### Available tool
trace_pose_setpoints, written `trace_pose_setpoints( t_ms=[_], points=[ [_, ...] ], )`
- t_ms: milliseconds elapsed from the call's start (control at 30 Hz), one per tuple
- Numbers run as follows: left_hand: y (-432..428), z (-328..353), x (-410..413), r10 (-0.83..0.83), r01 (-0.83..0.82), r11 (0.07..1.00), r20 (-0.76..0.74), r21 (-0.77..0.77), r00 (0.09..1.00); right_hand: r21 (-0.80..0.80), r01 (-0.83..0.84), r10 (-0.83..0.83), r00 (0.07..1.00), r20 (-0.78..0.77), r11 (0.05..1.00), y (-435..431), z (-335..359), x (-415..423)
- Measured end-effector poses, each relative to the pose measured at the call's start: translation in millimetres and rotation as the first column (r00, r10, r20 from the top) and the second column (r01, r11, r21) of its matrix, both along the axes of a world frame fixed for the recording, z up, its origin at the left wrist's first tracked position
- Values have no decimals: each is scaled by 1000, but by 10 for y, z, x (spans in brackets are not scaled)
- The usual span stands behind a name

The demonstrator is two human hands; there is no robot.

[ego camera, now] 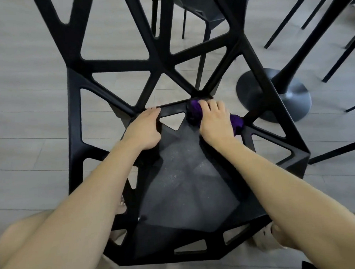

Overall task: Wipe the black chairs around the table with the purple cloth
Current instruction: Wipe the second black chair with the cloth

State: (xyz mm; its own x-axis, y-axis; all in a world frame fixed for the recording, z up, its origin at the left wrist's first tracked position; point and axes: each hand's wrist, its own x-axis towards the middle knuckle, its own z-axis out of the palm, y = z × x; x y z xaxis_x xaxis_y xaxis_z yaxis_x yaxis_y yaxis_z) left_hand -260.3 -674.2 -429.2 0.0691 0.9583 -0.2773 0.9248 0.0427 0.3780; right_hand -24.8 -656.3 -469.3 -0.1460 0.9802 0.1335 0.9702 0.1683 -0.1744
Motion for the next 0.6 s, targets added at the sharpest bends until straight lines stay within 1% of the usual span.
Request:
trace_pose_setpoints(
  t_ms=[33, 67, 100, 133, 167, 200, 233, 300, 333, 400, 467, 500, 533, 600],
  points=[
    [-110, 25, -67, 31, -30, 998, -15, 52, 999, -8, 46, -47, 998, -46, 999, 10, -29, -270],
    [-222, 47, -143, 68, -61, 991, -50, 123, 996, -9, 7, -7, 998, -63, 1000, -80, -51, -552],
    [-322, 62, -224, 109, -87, 977, -107, 194, 988, -15, -107, 106, 993, -46, 994, -246, -86, -820],
    [-401, 79, -303, 152, -106, 965, -185, 238, 971, -6, -251, 251, 967, -38, 968, -418, -117, -1015],
    [-461, 104, -363, 178, -112, 965, -277, 238, 944, 17, -364, 364, 930, -54, 931, -497, -142, -1103],
    [-510, 126, -399, 170, -106, 977, -374, 187, 912, 24, -432, 432, 898, -81, 902, -480, -143, -1079],
    [-552, 147, -411, 135, -94, 989, -452, 113, 882, 31, -445, 446, 889, -104, 895, -401, -140, -963],
    [-611, 198, -381, 32, -42, 999, -544, -7, 839, 31, -368, 369, 923, -114, 929, -253, -160, -587],
    [-633, 220, -362, -5, -15, 999, -559, -30, 829, 61, -288, 293, 949, -114, 956, -191, -174, -362],
    [-635, 239, -363, -7, -7, 1000, -558, -22, 830, 83, -81, 93, 984, -152, 993, -110, -164, -5],
    [-621, 241, -397, 8, -19, 1000, -546, -13, 838, 65, 134, -123, 981, -150, 989, -63, -162, -56],
    [-615, 242, -417, 5, -19, 1000, -540, -19, 841, 56, 161, -150, 976, -159, 985, -41, -174, -241],
    [-617, 253, -429, 1, -16, 1000, -533, -24, 846, 36, 107, -99, 978, -186, 994, -25, -186, -489],
    [-625, 272, -433, -3, -2, 1000, -538, -9, 843, -8, -148, 142, 961, -236, 989, -39, -168, -1061]
  ],
)
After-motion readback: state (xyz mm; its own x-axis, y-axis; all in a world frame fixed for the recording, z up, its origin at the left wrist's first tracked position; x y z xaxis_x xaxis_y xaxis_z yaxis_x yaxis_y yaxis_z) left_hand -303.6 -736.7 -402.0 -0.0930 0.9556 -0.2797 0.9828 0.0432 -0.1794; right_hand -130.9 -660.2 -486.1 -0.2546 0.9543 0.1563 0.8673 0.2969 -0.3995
